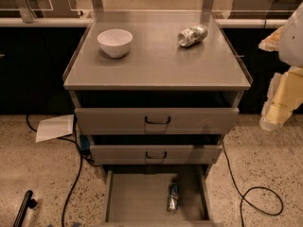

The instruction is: Pick redbull can from bottom drawer and place on counter

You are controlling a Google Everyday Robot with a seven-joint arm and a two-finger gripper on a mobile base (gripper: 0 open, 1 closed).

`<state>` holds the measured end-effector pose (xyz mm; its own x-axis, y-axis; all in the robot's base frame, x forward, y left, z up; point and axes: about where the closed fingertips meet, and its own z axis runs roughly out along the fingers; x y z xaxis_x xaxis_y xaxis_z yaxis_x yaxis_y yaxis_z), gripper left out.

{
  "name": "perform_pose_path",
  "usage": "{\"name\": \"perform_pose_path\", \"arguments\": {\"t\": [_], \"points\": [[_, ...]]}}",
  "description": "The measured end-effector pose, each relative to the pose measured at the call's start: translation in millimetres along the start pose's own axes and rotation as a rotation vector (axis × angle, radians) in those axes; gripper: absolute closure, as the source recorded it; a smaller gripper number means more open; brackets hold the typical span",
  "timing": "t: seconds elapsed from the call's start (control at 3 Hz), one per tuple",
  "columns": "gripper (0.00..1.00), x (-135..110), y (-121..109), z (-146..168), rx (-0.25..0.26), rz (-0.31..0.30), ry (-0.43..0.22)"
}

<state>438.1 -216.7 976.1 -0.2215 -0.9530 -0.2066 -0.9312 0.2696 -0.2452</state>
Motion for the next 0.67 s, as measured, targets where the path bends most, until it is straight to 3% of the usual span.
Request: {"name": "perform_pose_path", "arguments": {"t": [0.33, 0.67], "points": [[0.0, 0.0, 0.0, 0.0, 0.0, 0.0, 0.0], [0.0, -2.7, -3.3, 4.4, 0.033, 0.01, -0.051]]}}
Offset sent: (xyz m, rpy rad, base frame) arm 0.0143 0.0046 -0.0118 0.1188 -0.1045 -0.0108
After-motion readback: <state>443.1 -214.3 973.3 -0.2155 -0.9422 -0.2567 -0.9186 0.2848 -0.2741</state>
